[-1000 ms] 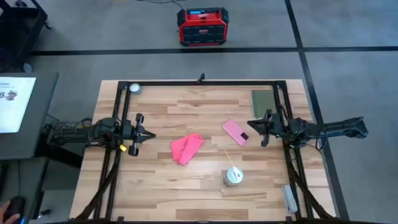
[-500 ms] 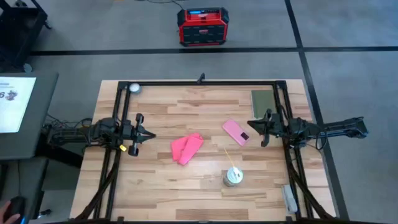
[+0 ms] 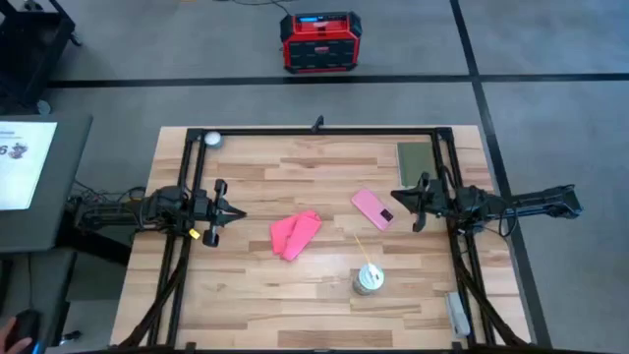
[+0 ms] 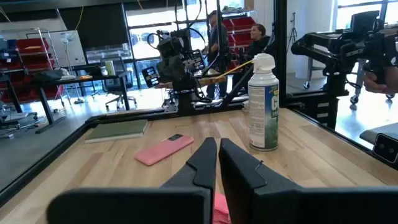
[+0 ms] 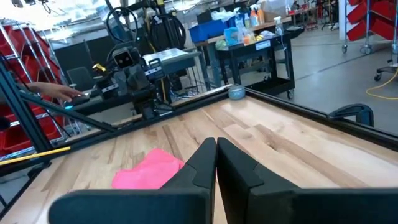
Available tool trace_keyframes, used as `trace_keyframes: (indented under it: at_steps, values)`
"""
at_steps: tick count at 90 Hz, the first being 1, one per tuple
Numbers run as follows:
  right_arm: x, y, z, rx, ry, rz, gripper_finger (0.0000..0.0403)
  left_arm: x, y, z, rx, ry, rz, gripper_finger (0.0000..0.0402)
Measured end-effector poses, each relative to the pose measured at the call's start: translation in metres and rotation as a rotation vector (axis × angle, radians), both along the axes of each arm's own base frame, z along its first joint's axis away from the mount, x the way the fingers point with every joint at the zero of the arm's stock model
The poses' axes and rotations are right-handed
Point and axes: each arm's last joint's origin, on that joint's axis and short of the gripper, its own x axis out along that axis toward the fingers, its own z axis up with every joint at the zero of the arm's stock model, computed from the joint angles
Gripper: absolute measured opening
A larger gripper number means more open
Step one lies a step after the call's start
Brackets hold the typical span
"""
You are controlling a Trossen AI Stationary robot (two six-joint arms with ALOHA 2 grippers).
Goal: Apply microfiber cloth
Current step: Return to Home Position
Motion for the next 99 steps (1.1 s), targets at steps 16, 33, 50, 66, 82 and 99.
trace_keyframes:
  at_steps: [16,33,50,66,82,99]
  values:
    - [0.0,0.0,0.0,0.0,0.0,0.0,0.0,0.0,0.0,0.0,0.0,0.0,0.0,0.0]
    - [0.0,0.0,0.0,0.0,0.0,0.0,0.0,0.0,0.0,-0.0001,0.0,0.001,0.0,0.0]
    - [0.0,0.0,0.0006,0.0,-0.007,0.0,0.0,0.0,0.0,-0.0001,0.0,0.0,0.0,0.0]
    - [-0.0001,0.0,0.002,0.0,-0.021,0.001,0.0,0.0,0.0,0.0,0.0,0.0,0.0,0.0]
    - [-0.0001,0.0,0.002,0.0,-0.021,0.001,0.0,0.0,0.0,0.0,0.0,0.0,0.0,0.0]
    - [-0.0001,0.0001,0.0021,0.0,-0.021,0.001,0.0,0.0,0.0,-0.0001,0.0,0.001,0.0,0.0]
